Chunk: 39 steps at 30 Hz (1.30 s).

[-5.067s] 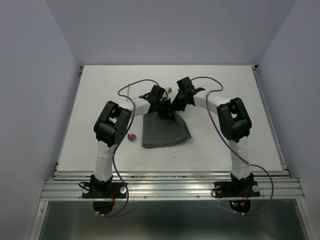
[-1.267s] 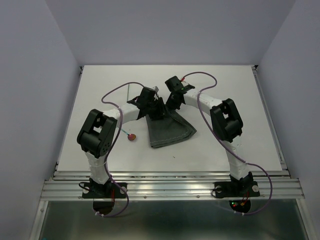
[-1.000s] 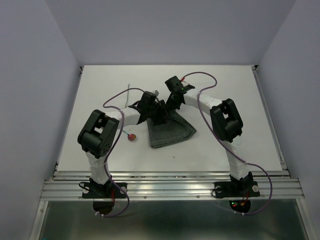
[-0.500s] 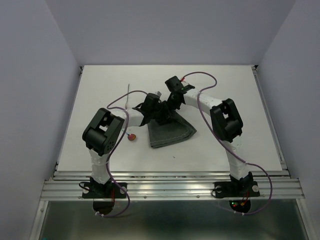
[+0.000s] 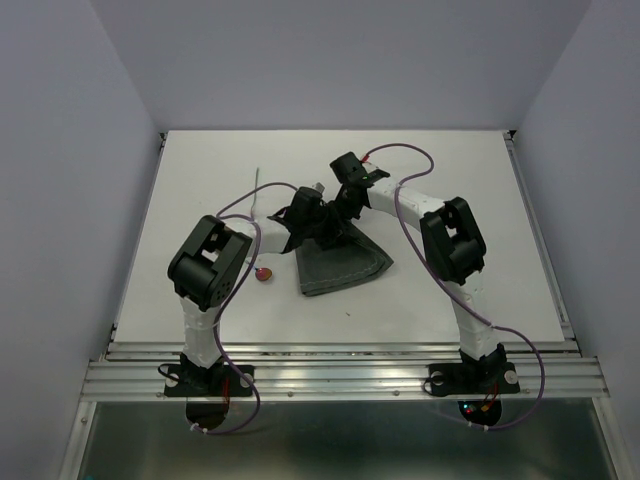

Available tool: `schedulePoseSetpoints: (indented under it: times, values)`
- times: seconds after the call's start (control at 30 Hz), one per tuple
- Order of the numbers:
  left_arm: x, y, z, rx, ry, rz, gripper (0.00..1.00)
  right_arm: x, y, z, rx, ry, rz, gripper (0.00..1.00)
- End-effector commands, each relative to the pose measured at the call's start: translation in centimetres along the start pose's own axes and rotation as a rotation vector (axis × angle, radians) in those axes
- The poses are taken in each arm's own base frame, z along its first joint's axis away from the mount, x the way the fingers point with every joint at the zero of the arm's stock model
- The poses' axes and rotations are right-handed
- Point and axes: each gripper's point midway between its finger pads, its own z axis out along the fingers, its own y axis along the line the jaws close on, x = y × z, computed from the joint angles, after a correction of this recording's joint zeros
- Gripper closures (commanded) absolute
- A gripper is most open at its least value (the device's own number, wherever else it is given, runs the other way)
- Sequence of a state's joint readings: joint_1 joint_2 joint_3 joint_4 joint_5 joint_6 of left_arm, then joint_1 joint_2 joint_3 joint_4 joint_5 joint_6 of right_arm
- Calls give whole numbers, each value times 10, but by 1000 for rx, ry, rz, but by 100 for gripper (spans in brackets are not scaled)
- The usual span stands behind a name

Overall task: Fold the napkin into a case and place the utensils inside
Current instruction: Smooth out the 2/3-rectangle-folded napkin at the center of the board.

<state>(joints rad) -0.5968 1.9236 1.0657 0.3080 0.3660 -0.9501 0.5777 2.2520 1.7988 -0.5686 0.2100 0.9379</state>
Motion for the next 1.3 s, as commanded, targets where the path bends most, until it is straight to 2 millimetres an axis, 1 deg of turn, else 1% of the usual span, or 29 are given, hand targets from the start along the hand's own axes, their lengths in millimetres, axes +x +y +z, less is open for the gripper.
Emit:
schedulePoseSetpoints:
  times: [0.0, 0.1, 0.2, 0.23, 0.37, 0.5, 0.53, 0.57, 0.6, 0.63, 0.67, 0.73, 0.83, 0.87, 1.07, 1.1, 1.13, 1.17, 1.2, 1.27]
  values:
    - [-12, -28, 3, 62, -36, 14, 46, 7, -8, -1, 31, -2, -30, 99]
    - [-13, -23, 5, 48, -38, 3, 46, 6, -9, -2, 34, -9, -37, 99]
    - [-12, -18, 11, 26, -28, 2, 49, 7, -10, -2, 37, -7, -42, 99]
    - [-12, -17, 12, 23, -24, 4, 52, 7, -11, -2, 37, -5, -43, 99]
    - [-12, -14, 18, 17, -18, 6, 57, 7, -14, -2, 46, -10, -50, 99]
    - [-12, -11, 21, 9, -17, 7, 66, 8, -15, -3, 48, -10, -50, 99]
    - [-12, -11, 21, 7, -17, 9, 73, 8, -16, -3, 50, -8, -53, 99]
    - [-12, -12, 21, 9, -17, 11, 78, 8, -15, -3, 47, -9, -53, 99]
    - [-12, -12, 21, 10, -15, 11, 88, 8, -15, -3, 45, -5, -55, 99]
    - [-11, -12, 21, 9, -11, 15, 96, 9, -15, -4, 44, -4, -58, 99]
    - [-11, -11, 20, 9, -9, 17, 100, 9, -15, -5, 42, -4, -64, 99]
    - [-8, -7, 18, 3, 0, 25, 100, 8, -16, -7, 42, -9, -72, 99]
    - [-6, -8, 11, 20, 4, 36, 100, 5, -19, -10, 46, -21, -84, 99]
    - [-5, -7, 7, 29, 4, 47, 100, 6, -20, -11, 47, -20, -89, 99]
    - [1, 0, 0, 12, 33, 90, 99, 9, -21, -8, 51, -10, -94, 99]
    - [1, -1, -2, 13, 35, 102, 84, 9, -22, -7, 52, -12, -94, 99]
    - [3, -1, -3, 15, 40, 107, 74, 8, -22, -8, 52, -12, -94, 99]
    - [4, 1, -5, 8, 45, 110, 68, 7, -21, -8, 52, -16, -93, 99]
    - [3, -3, -9, 15, 40, 120, 57, 7, -22, -8, 54, -17, -94, 99]
    - [4, -3, -15, 3, 40, 142, 55, 7, -22, -9, 54, -17, -95, 99]
